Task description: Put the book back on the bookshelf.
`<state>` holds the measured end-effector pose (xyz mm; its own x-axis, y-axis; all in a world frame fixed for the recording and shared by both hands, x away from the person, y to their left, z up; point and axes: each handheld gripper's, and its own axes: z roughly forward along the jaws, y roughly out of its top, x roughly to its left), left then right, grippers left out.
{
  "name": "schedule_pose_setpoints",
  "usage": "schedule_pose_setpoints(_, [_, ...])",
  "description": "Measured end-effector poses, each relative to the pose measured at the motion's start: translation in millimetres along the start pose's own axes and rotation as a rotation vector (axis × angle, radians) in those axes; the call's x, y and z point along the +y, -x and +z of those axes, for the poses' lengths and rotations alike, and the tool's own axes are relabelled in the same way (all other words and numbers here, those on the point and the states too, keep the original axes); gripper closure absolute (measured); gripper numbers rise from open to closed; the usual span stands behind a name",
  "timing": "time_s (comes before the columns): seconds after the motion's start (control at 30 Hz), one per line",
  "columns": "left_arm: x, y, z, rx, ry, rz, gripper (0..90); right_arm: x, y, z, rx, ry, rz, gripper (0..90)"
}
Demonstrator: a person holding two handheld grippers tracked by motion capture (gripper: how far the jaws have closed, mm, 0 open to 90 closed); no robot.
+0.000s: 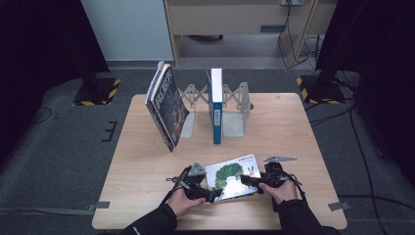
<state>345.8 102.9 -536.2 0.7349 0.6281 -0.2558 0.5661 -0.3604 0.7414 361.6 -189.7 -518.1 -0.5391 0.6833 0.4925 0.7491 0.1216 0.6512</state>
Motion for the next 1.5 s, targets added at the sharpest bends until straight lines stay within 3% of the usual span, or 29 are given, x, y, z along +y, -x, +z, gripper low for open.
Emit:
schedule_pose_setpoints(0.27, [2.9, -4.0, -5.0, 0.007, -0.01, -0.042, 9.6, 3.6, -1.4, -4.6, 0.021, 0.022, 0.007, 60.4])
schedule_pose_setpoints(0.47, [5.1, -5.6, -8.9, 0.02, -0.006, -0.032, 16.0, 5.3, -1.7, -7.3, 0.041, 0.04, 0.004, 64.5])
schedule_pose_setpoints(0.8, [6.7, -8.2, -11.7, 0.018, -0.01, -0.035, 19.6, 9.8, -5.2, -14.4, 0.087, 0.091, -0.012, 74.5])
schedule_pose_setpoints(1.07, [6.7, -10.4, -12.1, 0.023, -0.008, -0.043, 21.1, 12.4, -7.1, -19.4, 0.105, 0.116, 0.003, 79.2])
schedule_pose_setpoints(1.23, [6.6, -10.6, -11.9, 0.02, -0.005, -0.039, 21.2, 13.9, -8.5, -21.8, 0.105, 0.122, -0.019, 79.8])
schedule_pose_setpoints(1.4, [6.5, -10.9, -11.0, -0.012, 0.003, -0.057, 21.8, 15.3, -10.2, -24.3, 0.106, 0.131, -0.043, 80.5])
schedule_pose_setpoints(1.5, [6.8, -11.0, -11.4, -0.006, 0.0, -0.08, 21.2, 16.3, -11.8, -26.4, 0.112, 0.139, -0.059, 81.1])
